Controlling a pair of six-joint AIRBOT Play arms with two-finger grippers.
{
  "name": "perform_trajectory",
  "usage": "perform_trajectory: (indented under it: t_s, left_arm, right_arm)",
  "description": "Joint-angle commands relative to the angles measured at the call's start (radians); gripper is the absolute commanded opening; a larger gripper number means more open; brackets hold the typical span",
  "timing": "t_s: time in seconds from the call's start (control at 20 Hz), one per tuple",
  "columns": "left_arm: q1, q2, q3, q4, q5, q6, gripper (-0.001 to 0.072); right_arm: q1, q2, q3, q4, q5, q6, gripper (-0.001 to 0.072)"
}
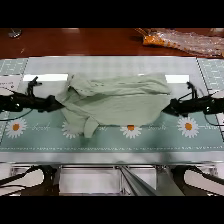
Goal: Fold the shirts.
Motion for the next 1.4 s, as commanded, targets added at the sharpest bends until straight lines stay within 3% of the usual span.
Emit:
perform_trajectory:
  t_s: [0.0,0.15,0.35,0.5,0.6,0.7,0.85,1.15,1.25,1.3,1.35]
  left_arm:
    - [0.003,0.172,0.23,-0.013,-0.026,-0.006,0.0019]
    - [0.003,0.394,0.592,-0.018,0.042,-0.021,0.0019]
    - [0.003,0.568,1.003,0.005,0.244,-0.032,0.002]
    - [0.003,0.612,1.217,0.177,0.211,-0.191,0.002]
    - [0.003,0.637,1.276,0.277,0.124,-0.275,0.002]
    - [0.003,0.666,1.29,0.347,-0.042,-0.33,0.0019]
    - [0.003,0.684,1.29,0.394,-0.301,-0.359,0.0019]
    - [0.003,0.643,1.29,0.394,-0.415,-0.358,0.0018]
    - [0.003,0.586,1.289,0.39,-0.573,-0.367,0.0018]
    - [0.003,0.544,1.281,0.383,-0.671,-0.379,0.0019]
    - [-0.003,0.528,1.234,0.371,-0.664,-0.398,0.0018]
  right_arm:
    - [0.012,0.177,0.224,0.076,-0.006,-0.055,0.0018]
    - [0.012,0.333,0.595,0.029,-0.129,0.002,0.0017]
    - [0.012,0.364,1.141,-0.205,-0.167,0.2,0.0017]
    - [0.012,0.383,1.376,-0.343,-0.116,0.294,0.0017]
    - [0.012,0.434,1.383,-0.39,-0.023,0.334,0.0017]
    - [0.012,0.478,1.383,-0.437,0.122,0.352,0.0017]
    - [0.012,0.534,1.383,-0.521,0.285,0.371,0.0017]
    - [0.012,0.497,1.383,-0.522,0.521,0.386,0.0016]
    - [0.012,0.436,1.381,-0.522,0.665,0.383,0.0016]
    - [0.014,0.417,1.361,-0.501,0.659,0.386,0.0016]
    - [0.014,0.39,1.328,-0.505,0.659,0.387,0.0016]
